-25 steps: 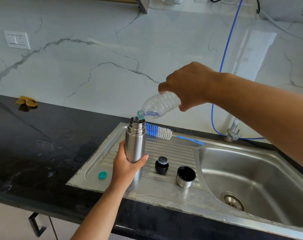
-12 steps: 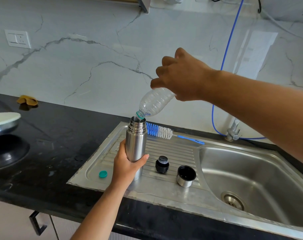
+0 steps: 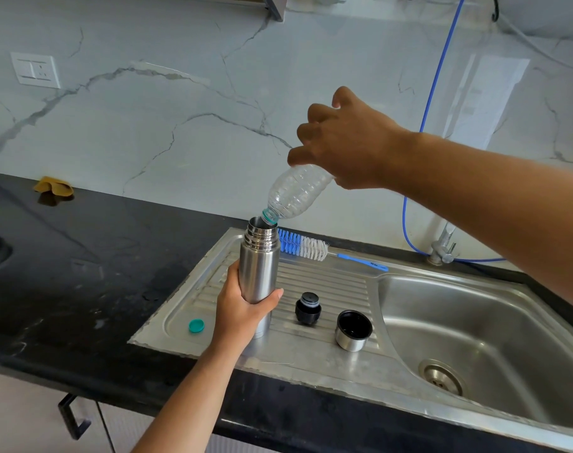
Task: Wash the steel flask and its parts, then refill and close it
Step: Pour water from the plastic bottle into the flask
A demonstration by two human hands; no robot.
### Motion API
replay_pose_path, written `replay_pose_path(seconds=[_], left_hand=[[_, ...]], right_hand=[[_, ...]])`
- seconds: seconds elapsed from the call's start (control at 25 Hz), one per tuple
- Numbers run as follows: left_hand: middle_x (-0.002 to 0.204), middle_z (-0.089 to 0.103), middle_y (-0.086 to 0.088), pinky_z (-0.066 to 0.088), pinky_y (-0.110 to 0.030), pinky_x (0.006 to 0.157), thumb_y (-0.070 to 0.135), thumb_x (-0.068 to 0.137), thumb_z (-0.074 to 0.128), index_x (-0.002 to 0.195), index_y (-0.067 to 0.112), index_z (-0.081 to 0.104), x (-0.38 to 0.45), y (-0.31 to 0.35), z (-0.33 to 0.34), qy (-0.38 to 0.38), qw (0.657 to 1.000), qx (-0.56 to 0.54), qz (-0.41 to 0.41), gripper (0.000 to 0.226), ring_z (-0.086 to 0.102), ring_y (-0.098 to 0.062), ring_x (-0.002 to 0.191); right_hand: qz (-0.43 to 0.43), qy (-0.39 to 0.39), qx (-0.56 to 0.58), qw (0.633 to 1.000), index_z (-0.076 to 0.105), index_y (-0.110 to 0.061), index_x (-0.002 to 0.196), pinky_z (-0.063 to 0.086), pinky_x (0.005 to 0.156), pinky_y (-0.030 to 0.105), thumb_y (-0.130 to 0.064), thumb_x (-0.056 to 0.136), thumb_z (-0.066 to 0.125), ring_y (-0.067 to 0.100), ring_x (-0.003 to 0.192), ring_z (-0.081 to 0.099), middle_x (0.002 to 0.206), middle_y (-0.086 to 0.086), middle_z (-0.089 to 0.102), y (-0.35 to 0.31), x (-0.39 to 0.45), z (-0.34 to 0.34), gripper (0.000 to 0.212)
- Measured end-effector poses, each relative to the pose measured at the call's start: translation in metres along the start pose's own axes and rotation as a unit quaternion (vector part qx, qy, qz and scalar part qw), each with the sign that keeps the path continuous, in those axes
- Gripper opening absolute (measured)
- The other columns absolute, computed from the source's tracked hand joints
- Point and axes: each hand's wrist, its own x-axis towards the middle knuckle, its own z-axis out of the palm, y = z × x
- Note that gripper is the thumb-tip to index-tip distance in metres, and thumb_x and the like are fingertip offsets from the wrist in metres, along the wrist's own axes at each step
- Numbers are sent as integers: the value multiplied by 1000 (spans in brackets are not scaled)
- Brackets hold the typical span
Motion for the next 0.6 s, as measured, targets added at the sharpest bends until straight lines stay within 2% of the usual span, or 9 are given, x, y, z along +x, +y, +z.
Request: replay_pose_path(seconds=[0.2, 0.6], left_hand=[[111, 55, 24, 50, -11, 69, 35, 73, 90, 134, 42, 37, -1, 1, -1, -2, 1000, 2, -2, 81, 63, -3, 96], [111, 54, 24, 48, -11, 71, 34, 74, 91, 141, 34, 40, -1, 4, -1, -3, 1000, 9, -11, 85, 61, -1, 98]], right_hand=[[4, -7, 1, 1000, 42, -36, 146, 42, 98, 49, -31, 88, 73, 28, 124, 52, 131, 1, 60, -1, -1, 3, 66], [14, -17, 20, 1000, 40, -35, 147, 43, 91, 45, -32, 88, 72, 27, 121, 53, 129, 2, 60, -6, -4, 8, 66]])
